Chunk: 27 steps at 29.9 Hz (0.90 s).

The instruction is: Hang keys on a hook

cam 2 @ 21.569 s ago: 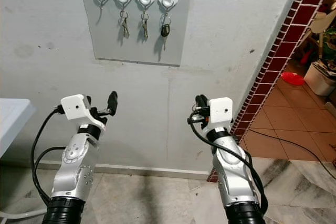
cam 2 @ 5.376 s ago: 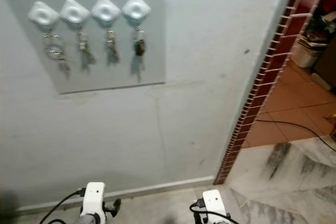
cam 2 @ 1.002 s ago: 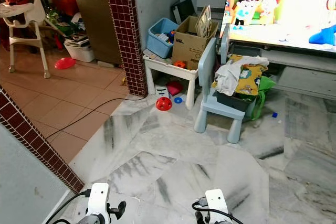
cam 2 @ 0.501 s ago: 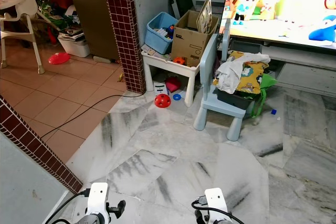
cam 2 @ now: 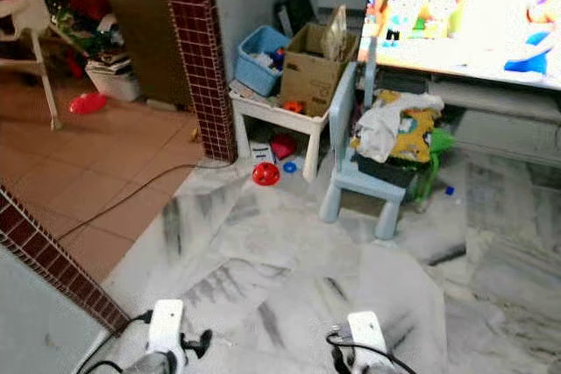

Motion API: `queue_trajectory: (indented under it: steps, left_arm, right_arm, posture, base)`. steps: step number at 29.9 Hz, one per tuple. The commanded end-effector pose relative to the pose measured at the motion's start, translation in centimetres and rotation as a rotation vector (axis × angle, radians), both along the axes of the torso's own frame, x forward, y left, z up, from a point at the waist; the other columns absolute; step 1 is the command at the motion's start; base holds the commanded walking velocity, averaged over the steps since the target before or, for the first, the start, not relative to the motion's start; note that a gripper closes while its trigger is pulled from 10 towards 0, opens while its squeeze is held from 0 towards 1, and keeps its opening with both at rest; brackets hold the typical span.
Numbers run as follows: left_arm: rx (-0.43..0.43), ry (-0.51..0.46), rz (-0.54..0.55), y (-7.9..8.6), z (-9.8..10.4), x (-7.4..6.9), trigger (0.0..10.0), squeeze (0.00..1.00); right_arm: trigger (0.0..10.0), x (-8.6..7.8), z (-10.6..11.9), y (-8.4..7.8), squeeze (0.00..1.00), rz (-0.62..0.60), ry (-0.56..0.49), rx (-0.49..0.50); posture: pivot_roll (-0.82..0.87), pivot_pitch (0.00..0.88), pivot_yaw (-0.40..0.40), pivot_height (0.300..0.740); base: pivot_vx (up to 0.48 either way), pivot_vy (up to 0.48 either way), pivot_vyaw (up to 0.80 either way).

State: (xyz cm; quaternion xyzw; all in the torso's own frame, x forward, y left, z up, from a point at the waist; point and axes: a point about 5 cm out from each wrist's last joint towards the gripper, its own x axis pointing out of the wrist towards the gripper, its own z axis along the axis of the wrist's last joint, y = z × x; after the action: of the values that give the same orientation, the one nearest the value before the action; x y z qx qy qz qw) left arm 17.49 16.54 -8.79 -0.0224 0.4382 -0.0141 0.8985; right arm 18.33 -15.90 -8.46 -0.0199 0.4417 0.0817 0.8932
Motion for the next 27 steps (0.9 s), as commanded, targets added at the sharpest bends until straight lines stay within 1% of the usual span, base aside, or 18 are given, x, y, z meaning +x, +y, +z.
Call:
queue_trajectory:
  steps: [1,9,27]
  left_arm:
    - [-0.020,-0.036,-0.018,-1.00,0.54,1.23,10.0,0.00]
    - [-0.020,-0.040,-0.015,-0.91,0.61,1.36,10.0,0.00]
    - [-0.012,-0.038,-0.025,-0.91,0.65,1.48,10.0,0.00]
  right_arm:
    - [10.0,-0.57,-0.22,-1.15,0.00,-0.021,0.022,-0.019]
    - [10.0,-0.49,-0.19,-1.08,0.00,-0.024,0.022,-0.015]
    - [10.0,-0.29,-0.09,-1.02,0.00,-0.023,0.013,-0.012]
  posture:
    - [-0.03,0.000,0.013,0.740]
    - [-0.03,0.000,0.014,0.740]
    - [-0.03,0.000,0.014,0.740]
  base:
    - [0.000,0.000,-0.63]
    - [0.000,0.000,-0.59]
    - [0.000,0.000,0.00]
